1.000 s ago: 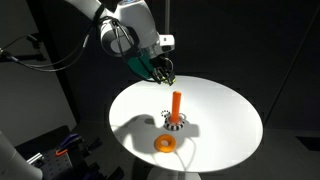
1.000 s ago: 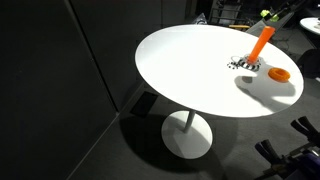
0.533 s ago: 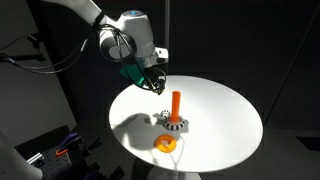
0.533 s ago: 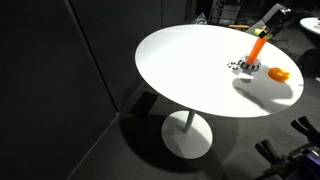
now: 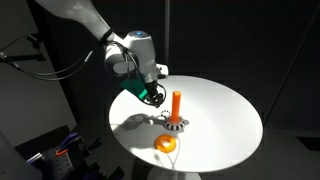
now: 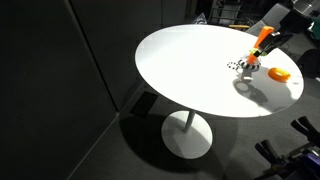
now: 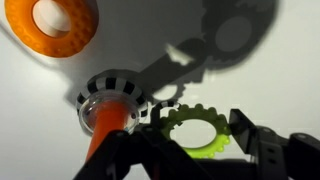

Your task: Place the green ring on the table

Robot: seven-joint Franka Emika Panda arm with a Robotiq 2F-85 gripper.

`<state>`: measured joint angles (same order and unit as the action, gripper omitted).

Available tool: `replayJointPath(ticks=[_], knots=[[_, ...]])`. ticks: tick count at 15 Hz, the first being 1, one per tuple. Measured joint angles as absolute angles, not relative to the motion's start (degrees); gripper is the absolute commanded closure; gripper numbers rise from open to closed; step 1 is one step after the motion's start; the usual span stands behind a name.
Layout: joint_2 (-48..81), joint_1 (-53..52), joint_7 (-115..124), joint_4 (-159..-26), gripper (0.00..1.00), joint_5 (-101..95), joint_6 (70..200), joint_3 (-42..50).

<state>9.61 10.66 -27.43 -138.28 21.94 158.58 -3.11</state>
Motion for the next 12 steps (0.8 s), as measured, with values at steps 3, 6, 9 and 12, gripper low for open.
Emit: replayJointPath(ticks=[3, 6, 9, 12], knots=[[13.33, 10.66, -27.87, -138.27, 0.06, 21.94, 162.68, -3.14], [16.35, 10.67, -27.93, -138.22, 0.00, 21.90, 165.17, -3.13], [17.86, 10.79, -27.48, -138.17, 0.00, 20.39, 164.97, -2.72], [17.92, 10.93, -23.49, -137.62, 0.00, 13.64, 158.59, -1.02]])
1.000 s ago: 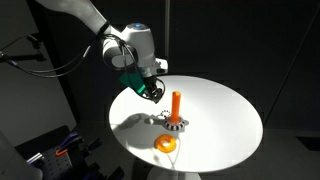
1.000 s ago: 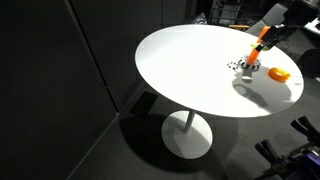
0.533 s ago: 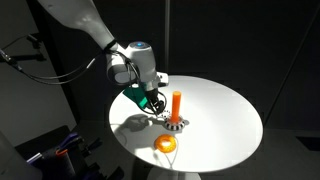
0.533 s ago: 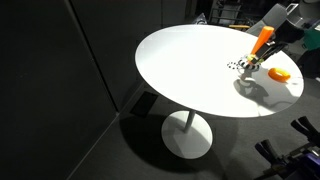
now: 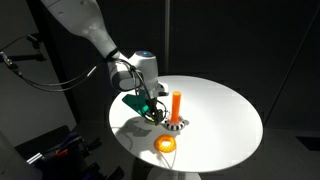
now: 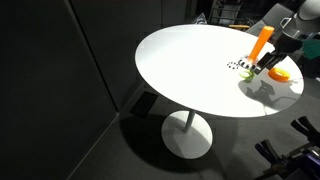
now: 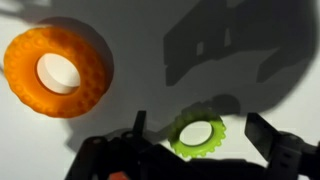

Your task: Place the green ring on the table

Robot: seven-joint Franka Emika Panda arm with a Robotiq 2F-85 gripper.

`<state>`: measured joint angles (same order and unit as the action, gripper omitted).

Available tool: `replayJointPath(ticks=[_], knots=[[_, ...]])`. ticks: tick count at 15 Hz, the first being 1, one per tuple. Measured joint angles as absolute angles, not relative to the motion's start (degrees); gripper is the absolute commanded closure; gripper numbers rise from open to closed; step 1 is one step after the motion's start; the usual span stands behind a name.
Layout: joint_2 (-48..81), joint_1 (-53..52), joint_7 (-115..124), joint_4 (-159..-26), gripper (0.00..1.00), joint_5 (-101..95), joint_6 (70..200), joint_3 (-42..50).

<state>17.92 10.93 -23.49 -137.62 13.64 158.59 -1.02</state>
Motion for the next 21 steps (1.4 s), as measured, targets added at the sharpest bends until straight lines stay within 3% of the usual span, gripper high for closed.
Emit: replayJointPath(ticks=[8, 21], knots=[[12.08, 10.82, -20.13, -133.44, 0.00, 6.99, 137.00, 2.59], [0.31, 8.38, -5.13, -133.18, 0.00, -2.75, 131.62, 4.14]])
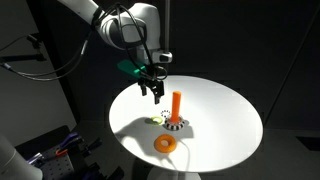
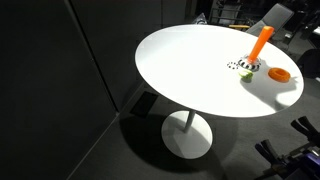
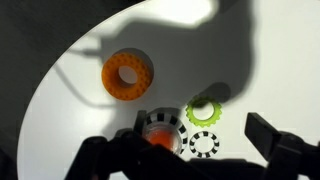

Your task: Place the green ring on the table

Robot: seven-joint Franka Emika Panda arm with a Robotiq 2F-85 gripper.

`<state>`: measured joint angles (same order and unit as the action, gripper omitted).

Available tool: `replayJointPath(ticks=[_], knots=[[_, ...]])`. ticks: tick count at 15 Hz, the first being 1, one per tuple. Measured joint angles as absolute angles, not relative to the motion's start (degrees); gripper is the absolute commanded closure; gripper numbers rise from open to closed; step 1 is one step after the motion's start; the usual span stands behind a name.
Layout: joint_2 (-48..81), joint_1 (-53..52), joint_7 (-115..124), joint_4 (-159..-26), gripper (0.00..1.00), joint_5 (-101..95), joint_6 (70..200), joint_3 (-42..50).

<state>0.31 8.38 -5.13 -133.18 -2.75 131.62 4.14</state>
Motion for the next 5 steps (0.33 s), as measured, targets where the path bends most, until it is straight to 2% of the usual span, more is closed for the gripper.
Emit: replayJointPath(ticks=[5], knots=[[-0.26, 8.28, -4.84, -133.15, 0.00, -3.14, 130.03, 4.15]])
